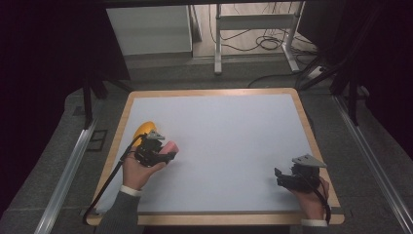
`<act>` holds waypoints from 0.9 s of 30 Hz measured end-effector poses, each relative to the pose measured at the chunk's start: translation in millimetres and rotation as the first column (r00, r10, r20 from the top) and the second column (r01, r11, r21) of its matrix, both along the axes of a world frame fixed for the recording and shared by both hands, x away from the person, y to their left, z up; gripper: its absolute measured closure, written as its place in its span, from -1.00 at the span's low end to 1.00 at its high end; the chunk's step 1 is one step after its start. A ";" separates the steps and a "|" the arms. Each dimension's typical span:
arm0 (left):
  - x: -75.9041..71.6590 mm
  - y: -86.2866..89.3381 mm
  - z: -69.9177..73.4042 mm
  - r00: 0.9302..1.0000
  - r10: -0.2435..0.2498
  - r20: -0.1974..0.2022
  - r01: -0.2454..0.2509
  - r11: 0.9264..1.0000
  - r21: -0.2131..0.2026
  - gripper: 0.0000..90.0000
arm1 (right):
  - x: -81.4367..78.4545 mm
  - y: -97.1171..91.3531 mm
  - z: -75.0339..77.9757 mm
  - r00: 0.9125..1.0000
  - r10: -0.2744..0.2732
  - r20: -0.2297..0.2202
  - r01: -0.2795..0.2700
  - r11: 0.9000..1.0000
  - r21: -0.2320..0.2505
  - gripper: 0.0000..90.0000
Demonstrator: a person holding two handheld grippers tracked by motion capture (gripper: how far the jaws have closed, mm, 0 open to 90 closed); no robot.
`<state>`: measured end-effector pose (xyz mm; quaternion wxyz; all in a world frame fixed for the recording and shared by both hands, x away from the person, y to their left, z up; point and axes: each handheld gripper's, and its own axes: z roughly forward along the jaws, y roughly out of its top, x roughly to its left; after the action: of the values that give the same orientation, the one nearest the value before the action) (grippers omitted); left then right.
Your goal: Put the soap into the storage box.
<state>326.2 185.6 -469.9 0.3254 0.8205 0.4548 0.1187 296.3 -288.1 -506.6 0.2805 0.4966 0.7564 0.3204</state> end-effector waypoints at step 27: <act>6.2 35.0 13.2 0.995 0.099 0.024 -0.099 0.995 -0.022 0.33 | 0.0 -0.3 -0.3 1.000 -0.001 -0.001 0.001 1.000 0.001 -0.78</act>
<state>332.4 220.6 -456.7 0.3336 0.7919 0.4919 0.1402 296.3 -288.3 -506.9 0.2802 0.4974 0.7559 0.3205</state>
